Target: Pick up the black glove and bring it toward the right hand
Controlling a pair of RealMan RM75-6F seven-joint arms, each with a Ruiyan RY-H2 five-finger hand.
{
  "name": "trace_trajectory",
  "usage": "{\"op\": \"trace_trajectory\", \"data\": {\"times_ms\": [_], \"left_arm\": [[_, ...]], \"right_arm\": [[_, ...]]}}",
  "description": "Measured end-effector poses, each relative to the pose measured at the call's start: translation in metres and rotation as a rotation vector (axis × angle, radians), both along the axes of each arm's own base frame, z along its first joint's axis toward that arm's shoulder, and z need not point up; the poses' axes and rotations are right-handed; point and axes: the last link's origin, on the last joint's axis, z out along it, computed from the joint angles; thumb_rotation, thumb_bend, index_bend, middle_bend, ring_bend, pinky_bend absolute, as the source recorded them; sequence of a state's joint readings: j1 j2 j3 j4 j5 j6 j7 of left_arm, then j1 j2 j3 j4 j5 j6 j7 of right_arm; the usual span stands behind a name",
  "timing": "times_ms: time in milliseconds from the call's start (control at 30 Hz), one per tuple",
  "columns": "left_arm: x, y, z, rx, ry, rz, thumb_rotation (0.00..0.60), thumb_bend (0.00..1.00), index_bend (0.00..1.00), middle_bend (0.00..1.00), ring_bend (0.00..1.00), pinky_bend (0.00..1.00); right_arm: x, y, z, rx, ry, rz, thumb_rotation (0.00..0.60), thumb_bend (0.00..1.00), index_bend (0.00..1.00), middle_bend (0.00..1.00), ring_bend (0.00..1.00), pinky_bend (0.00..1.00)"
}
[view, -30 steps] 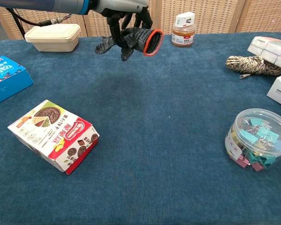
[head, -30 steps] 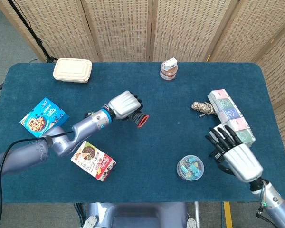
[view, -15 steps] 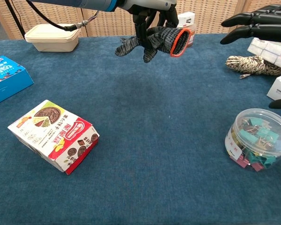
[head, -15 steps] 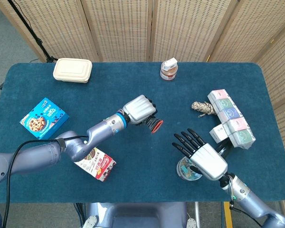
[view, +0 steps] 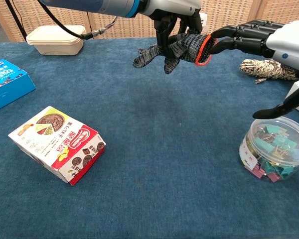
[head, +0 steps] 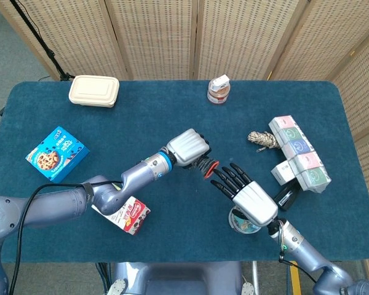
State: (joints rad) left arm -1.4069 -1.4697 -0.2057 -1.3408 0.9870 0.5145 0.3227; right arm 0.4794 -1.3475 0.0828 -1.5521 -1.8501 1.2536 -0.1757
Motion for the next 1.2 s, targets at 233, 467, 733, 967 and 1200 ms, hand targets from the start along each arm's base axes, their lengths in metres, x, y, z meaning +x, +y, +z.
{"op": "trace_trajectory", "data": {"times_ms": [233, 467, 733, 967, 1200], "left_arm": [[0.008, -0.004, -0.002, -0.012, -0.010, 0.004, 0.600, 0.31, 0.56, 0.45, 0.37, 0.46], [0.016, -0.006, 0.003, -0.002, -0.022, -0.005, 0.600, 0.32, 0.56, 0.45, 0.37, 0.46], [0.014, -0.007, 0.002, 0.007, -0.014, -0.007, 0.600, 0.33, 0.56, 0.45, 0.37, 0.46], [0.008, -0.002, 0.008, 0.018, -0.033, 0.024, 0.600, 0.33, 0.56, 0.45, 0.37, 0.46], [0.011, -0.003, 0.012, 0.013, -0.065, 0.025, 0.600, 0.33, 0.56, 0.45, 0.37, 0.46]], "right_arm": [[0.005, -0.003, -0.010, 0.011, -0.033, 0.002, 0.600, 0.00, 0.11, 0.03, 0.00, 0.00], [0.007, -0.005, -0.015, 0.022, -0.063, -0.016, 0.600, 0.00, 0.11, 0.03, 0.00, 0.00], [0.004, -0.006, -0.009, -0.009, -0.095, -0.030, 0.600, 0.00, 0.11, 0.04, 0.00, 0.00], [-0.003, -0.004, -0.004, -0.025, -0.094, -0.041, 0.600, 0.00, 0.13, 0.07, 0.00, 0.00], [-0.004, -0.005, -0.008, -0.019, -0.107, -0.055, 0.600, 0.00, 0.11, 0.13, 0.00, 0.00]]}}
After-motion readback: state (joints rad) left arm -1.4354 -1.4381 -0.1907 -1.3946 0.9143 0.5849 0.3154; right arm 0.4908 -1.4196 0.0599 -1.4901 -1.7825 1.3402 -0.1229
